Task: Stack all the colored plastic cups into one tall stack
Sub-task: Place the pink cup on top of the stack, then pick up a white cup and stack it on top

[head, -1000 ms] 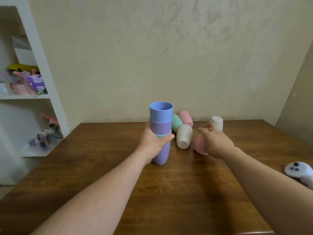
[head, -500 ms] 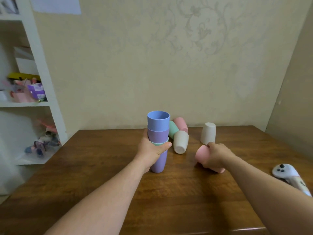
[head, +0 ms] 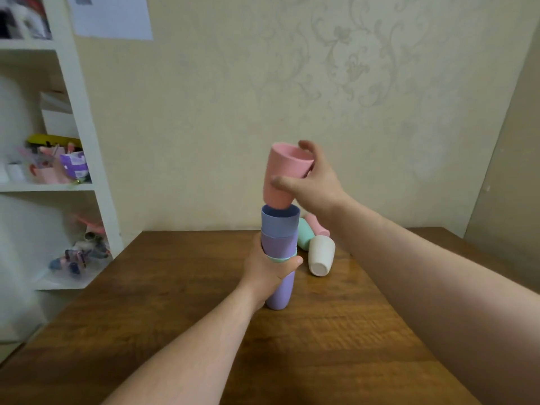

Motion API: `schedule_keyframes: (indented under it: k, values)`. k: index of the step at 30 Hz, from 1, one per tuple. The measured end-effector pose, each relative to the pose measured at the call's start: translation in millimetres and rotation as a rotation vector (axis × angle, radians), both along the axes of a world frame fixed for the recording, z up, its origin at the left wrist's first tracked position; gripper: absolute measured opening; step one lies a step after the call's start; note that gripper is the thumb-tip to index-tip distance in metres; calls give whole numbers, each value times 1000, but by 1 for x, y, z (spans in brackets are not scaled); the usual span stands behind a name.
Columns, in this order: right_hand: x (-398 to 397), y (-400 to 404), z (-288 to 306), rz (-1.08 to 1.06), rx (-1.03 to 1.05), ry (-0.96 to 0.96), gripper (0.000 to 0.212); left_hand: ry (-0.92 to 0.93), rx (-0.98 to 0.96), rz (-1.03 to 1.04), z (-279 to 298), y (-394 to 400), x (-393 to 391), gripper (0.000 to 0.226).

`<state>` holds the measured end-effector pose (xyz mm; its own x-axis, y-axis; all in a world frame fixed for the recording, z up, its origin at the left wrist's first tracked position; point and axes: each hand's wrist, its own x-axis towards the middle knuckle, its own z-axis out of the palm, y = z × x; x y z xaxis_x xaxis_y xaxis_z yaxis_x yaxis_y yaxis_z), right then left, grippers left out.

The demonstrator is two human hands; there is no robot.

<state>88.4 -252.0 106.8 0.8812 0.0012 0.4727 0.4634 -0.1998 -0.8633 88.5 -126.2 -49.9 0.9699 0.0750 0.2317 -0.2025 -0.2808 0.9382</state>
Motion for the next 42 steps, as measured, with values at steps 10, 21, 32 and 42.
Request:
schedule_keyframes:
  k: [10,21,32,42]
  values:
    - [6,6,-56,72,-96,131,96,-22,26,35,2,-5,3,72]
    - [29,-66,-59,111,-59,292,105,-12,-141,90,-13,-12,16,81]
    - [111,-105,-171,-424,-497,800,112,-45,-157,74,-18,-23,46,77]
    - [101,-88,-190,-468,-417,516,62,-77,-165,102,-20,-31,61,75]
